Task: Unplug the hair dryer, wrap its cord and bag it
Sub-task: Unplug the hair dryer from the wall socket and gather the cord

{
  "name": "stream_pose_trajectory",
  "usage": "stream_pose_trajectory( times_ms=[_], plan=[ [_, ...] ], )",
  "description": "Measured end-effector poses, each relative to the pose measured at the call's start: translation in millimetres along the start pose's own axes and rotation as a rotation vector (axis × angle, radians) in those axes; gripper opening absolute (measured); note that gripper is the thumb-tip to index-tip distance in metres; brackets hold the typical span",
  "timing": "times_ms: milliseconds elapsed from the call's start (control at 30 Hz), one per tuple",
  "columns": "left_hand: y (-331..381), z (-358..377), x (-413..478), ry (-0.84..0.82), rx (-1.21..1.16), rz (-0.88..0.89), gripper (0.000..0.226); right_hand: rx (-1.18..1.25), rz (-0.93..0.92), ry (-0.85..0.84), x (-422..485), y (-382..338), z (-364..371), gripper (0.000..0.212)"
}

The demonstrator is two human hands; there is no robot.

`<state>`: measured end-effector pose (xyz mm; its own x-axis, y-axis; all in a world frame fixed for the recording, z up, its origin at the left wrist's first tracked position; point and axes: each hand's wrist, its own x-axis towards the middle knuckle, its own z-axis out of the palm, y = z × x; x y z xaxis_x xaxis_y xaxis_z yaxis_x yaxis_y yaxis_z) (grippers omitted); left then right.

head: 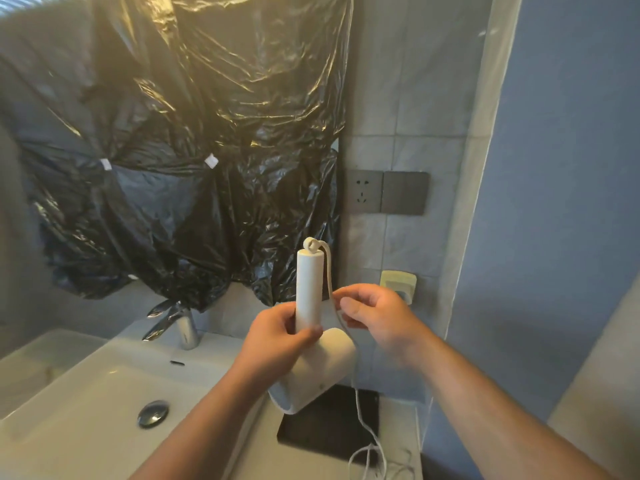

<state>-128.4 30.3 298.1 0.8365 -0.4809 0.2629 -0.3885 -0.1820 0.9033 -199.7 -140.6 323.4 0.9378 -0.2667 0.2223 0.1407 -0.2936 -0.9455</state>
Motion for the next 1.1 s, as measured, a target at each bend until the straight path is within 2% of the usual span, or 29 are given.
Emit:
stream_pose_trajectory(
  times_ms=[67,133,233,300,333,400,533,600,633,733,767,833,900,967,1033,1100],
  plan=[
    [9.1,-3.6,-9.0,-0.013,-0.086,-0.012,0.02,-0.094,0.027,-0.027,-7.6,-0.3,0.0,0.012],
    [18.1,-7.3,-17.1,-0.039,-0.177,-0.011,0.021,-0.112,0.06,-0.064,-16.0,1.5,0.1,0.033],
    [31.4,-12.9,-25.4,-0.057,-0.31,-0.004,0.023,0.074,0.108,-0.124,-34.1,6.3,-0.2,0.059],
    [42.2,-15.2,-29.7,-0.05,-0.401,0.011,0.028,0.22,0.103,-0.103,-42.1,9.4,0.6,0.087],
    [47.5,-15.1,-31.6,-0.045,-0.436,0.019,0.032,0.274,0.092,-0.075,-44.6,10.0,1.8,0.094],
    [54.0,-14.9,-34.4,-0.032,-0.457,0.029,0.034,0.308,0.071,-0.022,-46.6,7.0,4.8,0.094],
    [62.2,-23.3,-33.2,-0.033,-0.376,0.042,0.03,0.245,0.005,0.088,-49.2,-12.0,11.4,0.055],
    [68.6,-34.8,-27.5,0.016,-0.201,0.143,0.026,0.218,-0.03,0.147,-45.6,-21.9,10.6,0.049],
    [71.3,-43.1,-24.6,0.101,-0.03,0.232,0.029,0.204,-0.047,0.169,-42.8,-26.7,8.7,0.05],
    [78.6,-73.0,-13.1,0.456,0.646,0.617,0.067,0.149,-0.088,0.201,-32.9,-43.8,0.4,0.047],
    [81.9,-83.7,-9.0,0.515,0.79,0.737,0.079,0.148,-0.096,0.21,-29.3,-49.8,-2.2,0.043],
    [93.1,-104.6,-0.2,0.555,0.91,0.956,0.088,0.116,-0.124,0.239,-22.3,-63.8,-5.5,0.043],
    [107.6,-120.2,10.7,0.47,1.016,1.197,0.083,0.028,-0.154,0.26,-16.0,-76.7,-5.6,0.05],
    [120.5,-129.4,22.9,0.3,1.177,1.372,0.078,-0.083,-0.177,0.265,-10.0,-86.6,-2.1,0.05],
    [129.2,-133.7,33.1,0.124,1.324,1.363,0.085,-0.198,-0.189,0.276,-5.2,-95.7,2.0,0.048],
    [130.7,-136.8,42.2,0.022,1.46,1.253,0.098,-0.268,-0.197,0.293,-2.1,-105.0,7.2,0.047]
  ],
)
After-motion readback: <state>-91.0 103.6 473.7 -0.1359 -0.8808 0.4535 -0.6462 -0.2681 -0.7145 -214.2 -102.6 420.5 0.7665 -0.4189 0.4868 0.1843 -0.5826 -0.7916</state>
